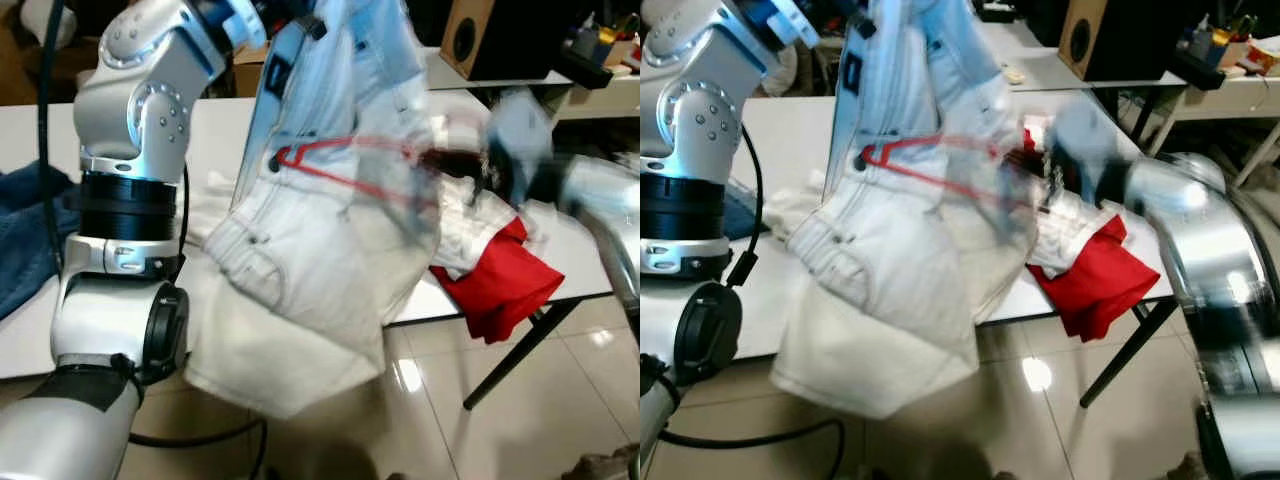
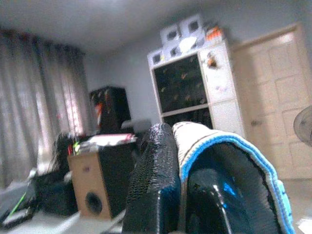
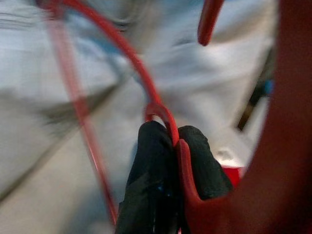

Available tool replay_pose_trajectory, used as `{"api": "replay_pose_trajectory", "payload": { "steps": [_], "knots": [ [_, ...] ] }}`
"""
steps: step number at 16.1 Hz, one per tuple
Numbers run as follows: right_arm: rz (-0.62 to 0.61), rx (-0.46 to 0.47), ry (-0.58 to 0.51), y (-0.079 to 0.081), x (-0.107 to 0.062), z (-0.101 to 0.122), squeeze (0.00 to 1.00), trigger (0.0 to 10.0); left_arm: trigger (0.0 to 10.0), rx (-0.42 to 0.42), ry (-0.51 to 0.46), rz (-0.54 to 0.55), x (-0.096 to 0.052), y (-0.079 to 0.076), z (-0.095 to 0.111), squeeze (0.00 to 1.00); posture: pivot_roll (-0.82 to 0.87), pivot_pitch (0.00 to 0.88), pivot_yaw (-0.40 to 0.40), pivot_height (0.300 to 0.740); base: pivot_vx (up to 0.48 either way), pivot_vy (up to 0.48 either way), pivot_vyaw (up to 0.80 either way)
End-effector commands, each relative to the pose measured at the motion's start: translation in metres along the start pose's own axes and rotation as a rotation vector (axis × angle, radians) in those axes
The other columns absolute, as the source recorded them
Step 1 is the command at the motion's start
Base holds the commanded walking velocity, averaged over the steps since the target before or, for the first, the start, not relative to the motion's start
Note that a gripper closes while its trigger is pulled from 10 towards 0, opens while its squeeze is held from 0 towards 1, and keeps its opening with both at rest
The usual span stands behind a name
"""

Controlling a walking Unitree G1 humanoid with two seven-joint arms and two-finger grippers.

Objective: Hang hanger

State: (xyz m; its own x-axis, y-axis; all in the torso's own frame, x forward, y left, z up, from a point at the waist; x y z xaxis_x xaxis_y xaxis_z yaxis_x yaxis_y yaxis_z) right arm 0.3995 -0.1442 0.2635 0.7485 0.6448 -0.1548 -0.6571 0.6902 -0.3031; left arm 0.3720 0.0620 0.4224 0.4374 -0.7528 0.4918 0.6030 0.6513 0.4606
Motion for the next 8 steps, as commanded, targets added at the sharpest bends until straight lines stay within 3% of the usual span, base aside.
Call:
{"api": "replay_pose_trajectory", "payload": {
  "steps": [1, 2, 3, 4, 6, 7, 8],
  "knots": [
    [-0.149, -0.066, -0.052, -0.034, 0.003, 0.026, 0.00, 10.0, 10.0, 0.049, -0.168, 0.019, 0.009, 0.008, 0.048, 0.00, -0.12, 0.000, -0.001, 0.740, 0.000, 0.000, 0.00],
    [-0.236, -0.074, -0.150, -0.052, 0.004, 0.058, 0.00, 10.0, 10.0, 0.072, -0.209, 0.062, 0.010, 0.018, 0.060, 0.00, -0.12, 0.000, -0.001, 0.740, 0.000, 0.000, 0.00],
    [-0.408, -0.028, -0.466, -0.084, -0.010, 0.142, 0.00, 10.0, 10.0, 0.128, -0.311, 0.133, 0.012, 0.036, 0.094, 0.00, -0.12, 0.000, -0.002, 0.740, 0.000, 0.000, 0.00],
    [-0.427, -0.006, -0.534, -0.088, -0.015, 0.158, 0.00, 10.0, 10.0, 0.139, -0.335, 0.144, 0.012, 0.039, 0.101, 0.00, -0.11, 0.000, -0.003, 0.740, 0.000, 0.000, 0.00],
    [-0.497, -0.052, -0.630, -0.094, -0.025, 0.184, 0.00, 10.0, 10.0, 0.168, -0.422, 0.186, 0.009, 0.043, 0.123, 0.00, -0.11, 0.000, -0.003, 0.740, 0.000, 0.000, 0.00],
    [-0.538, -0.049, -0.652, -0.098, -0.027, 0.181, 0.00, 10.0, 10.0, 0.193, -0.451, 0.206, 0.007, 0.043, 0.128, 0.00, -0.11, 0.000, 0.000, 0.740, 0.000, 0.000, 0.00],
    [-0.585, -0.107, -0.616, -0.100, -0.024, 0.165, 0.00, 10.0, 10.0, 0.169, -0.454, 0.208, 0.007, 0.040, 0.119, 0.00, -0.11, 0.000, 0.003, 0.740, 0.000, 0.000, 0.00]
  ]
}}
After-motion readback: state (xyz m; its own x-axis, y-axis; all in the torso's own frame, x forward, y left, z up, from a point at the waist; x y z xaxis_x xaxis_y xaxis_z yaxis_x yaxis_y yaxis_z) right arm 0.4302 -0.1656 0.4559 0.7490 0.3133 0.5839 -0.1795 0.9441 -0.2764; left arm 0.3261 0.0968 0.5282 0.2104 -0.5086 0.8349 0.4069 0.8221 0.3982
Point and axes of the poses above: a point about 5 cm out from each wrist's last joint towards the gripper, its own x axis pointing out of the wrist towards the gripper, its own z axis along the axis of the wrist's last joint, y = z × x, the point moved 6 cm from there along x, pointing out of the wrist towards the gripper, and after that the axes turned 15 degrees about x, right-handed, at the moved point
